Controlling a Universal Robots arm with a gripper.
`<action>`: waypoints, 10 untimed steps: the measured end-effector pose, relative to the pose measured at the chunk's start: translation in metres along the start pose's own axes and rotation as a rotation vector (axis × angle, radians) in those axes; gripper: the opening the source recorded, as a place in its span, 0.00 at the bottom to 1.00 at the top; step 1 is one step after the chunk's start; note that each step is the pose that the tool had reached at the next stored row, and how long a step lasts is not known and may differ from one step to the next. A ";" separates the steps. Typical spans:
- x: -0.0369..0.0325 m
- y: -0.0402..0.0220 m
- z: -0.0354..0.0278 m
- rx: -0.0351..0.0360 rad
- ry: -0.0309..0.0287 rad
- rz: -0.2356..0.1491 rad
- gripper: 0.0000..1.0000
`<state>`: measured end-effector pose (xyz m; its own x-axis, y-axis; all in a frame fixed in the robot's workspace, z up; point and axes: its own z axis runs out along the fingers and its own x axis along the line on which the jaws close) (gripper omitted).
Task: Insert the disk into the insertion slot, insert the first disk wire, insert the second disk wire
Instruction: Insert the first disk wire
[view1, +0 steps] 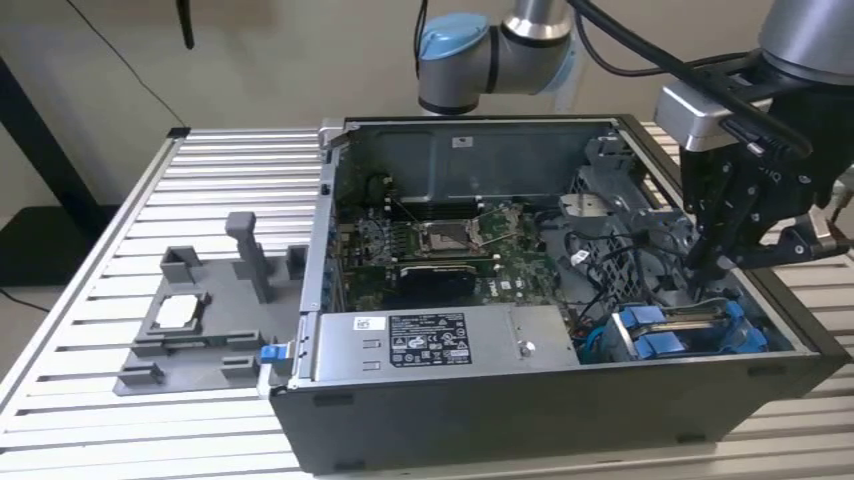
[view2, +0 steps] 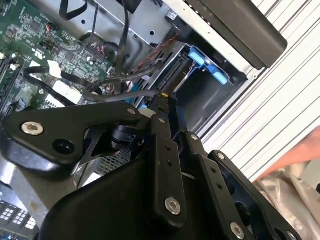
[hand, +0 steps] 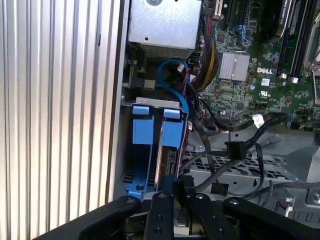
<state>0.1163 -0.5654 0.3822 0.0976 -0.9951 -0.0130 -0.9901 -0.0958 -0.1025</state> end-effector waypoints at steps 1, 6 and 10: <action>0.0000 -0.0004 0.0010 -0.0008 -0.0017 0.003 0.19; 0.0015 -0.0147 0.0046 -0.0418 -0.0055 0.004 0.19; 0.0022 -0.0219 0.0077 -0.0635 -0.0091 0.007 0.19</action>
<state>0.1390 -0.5653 0.3767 0.0908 -0.9956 -0.0226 -0.9952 -0.0899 -0.0391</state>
